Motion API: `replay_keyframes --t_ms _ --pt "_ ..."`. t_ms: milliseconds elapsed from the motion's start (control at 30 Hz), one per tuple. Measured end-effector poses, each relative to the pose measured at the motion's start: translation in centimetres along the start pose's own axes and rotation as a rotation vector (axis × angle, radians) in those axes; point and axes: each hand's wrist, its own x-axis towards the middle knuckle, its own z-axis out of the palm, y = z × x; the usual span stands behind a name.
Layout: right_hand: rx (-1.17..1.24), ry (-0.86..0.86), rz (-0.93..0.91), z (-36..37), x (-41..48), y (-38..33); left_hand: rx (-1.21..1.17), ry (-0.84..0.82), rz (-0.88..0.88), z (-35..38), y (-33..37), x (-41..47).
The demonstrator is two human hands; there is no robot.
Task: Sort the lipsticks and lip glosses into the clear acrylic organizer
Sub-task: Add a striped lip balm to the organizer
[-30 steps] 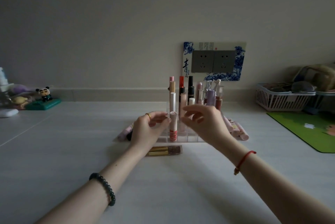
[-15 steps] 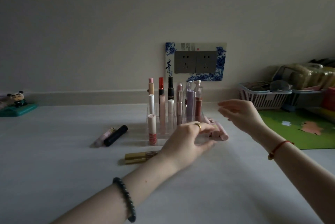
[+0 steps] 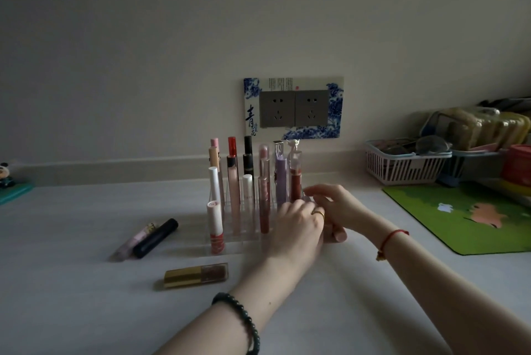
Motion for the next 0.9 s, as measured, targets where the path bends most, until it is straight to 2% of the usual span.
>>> replay_keyframes --t_ms 100,233,367,467,600,700,800,900 --pt "-0.005 -0.021 -0.011 0.0 -0.1 0.3 0.011 0.025 -0.022 0.4 0.0 0.2" --pt "0.0 0.041 -0.02 -0.6 -0.5 0.2 -0.012 0.039 -0.004 0.5 0.0 0.3" --pt "0.187 0.105 -0.027 -2.0 -1.4 -1.1 -0.166 0.074 0.016 -0.2 0.1 0.2" --pt "0.37 0.116 -0.041 -3.4 -2.5 -2.4 -0.317 0.163 0.001 -1.4 0.1 0.0" --pt "0.666 0.097 -0.032 -4.5 -3.9 -4.6 -0.535 0.231 -0.047 -3.6 0.0 -0.6" --pt "0.801 0.048 -0.031 -4.7 -4.5 -6.3 -0.597 0.303 -0.081 -5.2 -0.7 -1.4" --pt "0.875 -0.03 -0.033 -4.4 -4.8 -7.7 -0.663 0.312 -0.121 -6.4 -1.8 -2.3" --pt "0.843 -0.099 -0.035 -3.7 -4.9 -8.9 -0.733 0.289 -0.198 -7.1 -3.0 -3.6"
